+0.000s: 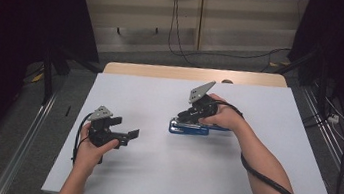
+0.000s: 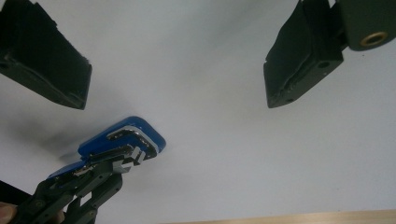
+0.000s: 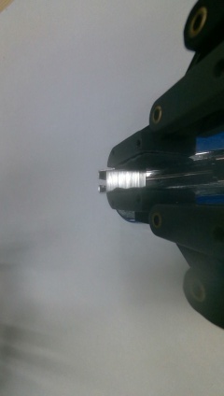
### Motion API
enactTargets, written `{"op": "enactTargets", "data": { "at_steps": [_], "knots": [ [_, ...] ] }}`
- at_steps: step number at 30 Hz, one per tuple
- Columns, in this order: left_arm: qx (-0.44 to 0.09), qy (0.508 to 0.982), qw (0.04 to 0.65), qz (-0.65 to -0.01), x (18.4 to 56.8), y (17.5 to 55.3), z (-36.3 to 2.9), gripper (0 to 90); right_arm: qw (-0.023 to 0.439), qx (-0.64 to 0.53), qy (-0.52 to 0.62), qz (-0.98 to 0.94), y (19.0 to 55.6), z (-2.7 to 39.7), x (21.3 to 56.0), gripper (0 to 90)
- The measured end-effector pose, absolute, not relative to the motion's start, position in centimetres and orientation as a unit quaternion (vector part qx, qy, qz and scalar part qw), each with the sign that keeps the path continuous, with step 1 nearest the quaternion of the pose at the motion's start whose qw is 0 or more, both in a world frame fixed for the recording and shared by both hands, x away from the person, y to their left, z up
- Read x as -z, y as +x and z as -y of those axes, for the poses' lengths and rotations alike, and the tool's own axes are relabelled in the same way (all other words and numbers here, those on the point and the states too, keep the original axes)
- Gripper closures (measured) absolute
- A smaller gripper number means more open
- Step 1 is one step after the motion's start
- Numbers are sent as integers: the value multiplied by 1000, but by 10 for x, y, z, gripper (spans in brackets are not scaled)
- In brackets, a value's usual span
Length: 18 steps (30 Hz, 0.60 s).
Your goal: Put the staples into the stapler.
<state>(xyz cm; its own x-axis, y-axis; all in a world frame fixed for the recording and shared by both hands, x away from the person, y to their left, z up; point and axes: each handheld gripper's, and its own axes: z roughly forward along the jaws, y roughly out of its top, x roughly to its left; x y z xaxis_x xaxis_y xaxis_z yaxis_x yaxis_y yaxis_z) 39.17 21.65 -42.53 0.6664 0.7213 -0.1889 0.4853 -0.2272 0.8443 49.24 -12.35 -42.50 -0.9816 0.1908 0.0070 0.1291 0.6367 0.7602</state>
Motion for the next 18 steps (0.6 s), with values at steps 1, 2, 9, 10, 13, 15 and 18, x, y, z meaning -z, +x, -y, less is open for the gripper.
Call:
{"op": "enactTargets", "data": {
  "at_steps": [1, 2, 9, 10, 13, 15, 18],
  "knots": [
    [-122, 774, 484, -389, 425, 392, -217, 78, 40, -414, 88, -905, 492, 123, 425, 795],
    [-122, 772, 486, -390, 425, 392, -216, 78, 37, -413, 87, -906, 493, 123, 426, 795],
    [-122, 774, 485, -388, 425, 392, -216, 78, 38, -413, 89, -905, 493, 123, 428, 795],
    [-121, 770, 489, -392, 425, 391, -216, 78, 38, -413, 89, -906, 493, 123, 428, 795],
    [-123, 775, 483, -388, 425, 392, -216, 78, 38, -409, 87, -907, 493, 122, 429, 795],
    [-123, 775, 484, -388, 425, 392, -216, 78, 38, -410, 87, -907, 493, 122, 429, 795],
    [-123, 774, 485, -388, 425, 392, -216, 78, 37, -410, 87, -907, 493, 121, 430, 795]
  ]
}}
